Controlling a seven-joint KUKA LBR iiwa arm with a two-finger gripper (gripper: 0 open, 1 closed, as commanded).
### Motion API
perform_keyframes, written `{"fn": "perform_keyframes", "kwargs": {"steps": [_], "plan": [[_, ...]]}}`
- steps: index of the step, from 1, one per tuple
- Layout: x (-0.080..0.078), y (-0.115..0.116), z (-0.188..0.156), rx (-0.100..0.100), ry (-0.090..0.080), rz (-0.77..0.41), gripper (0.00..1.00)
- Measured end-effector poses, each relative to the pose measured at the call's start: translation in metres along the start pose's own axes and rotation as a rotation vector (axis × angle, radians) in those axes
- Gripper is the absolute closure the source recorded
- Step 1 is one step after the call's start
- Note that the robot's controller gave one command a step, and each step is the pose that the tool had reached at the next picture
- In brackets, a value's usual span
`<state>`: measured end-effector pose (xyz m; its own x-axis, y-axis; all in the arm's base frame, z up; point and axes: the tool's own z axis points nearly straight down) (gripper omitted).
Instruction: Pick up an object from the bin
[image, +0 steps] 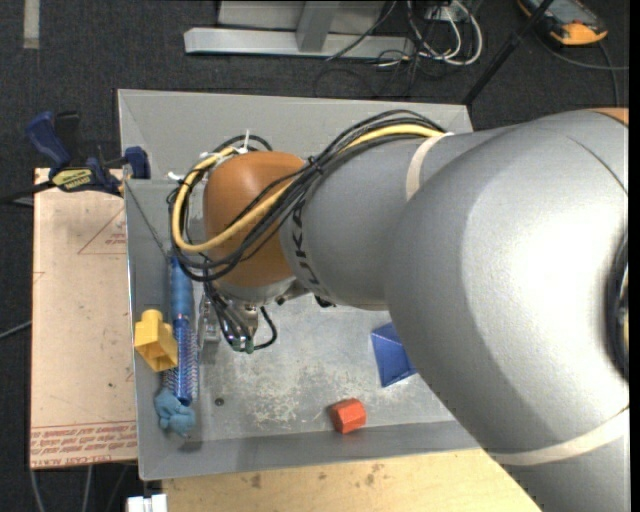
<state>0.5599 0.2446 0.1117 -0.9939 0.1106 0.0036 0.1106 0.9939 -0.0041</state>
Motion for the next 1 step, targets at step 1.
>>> {"fn": "perform_keyframes", "kwargs": {"steps": [1], "plan": [[-0.0165,-0.0255,0.0003,-0.005,-0.004,0.198,1.00]]}}
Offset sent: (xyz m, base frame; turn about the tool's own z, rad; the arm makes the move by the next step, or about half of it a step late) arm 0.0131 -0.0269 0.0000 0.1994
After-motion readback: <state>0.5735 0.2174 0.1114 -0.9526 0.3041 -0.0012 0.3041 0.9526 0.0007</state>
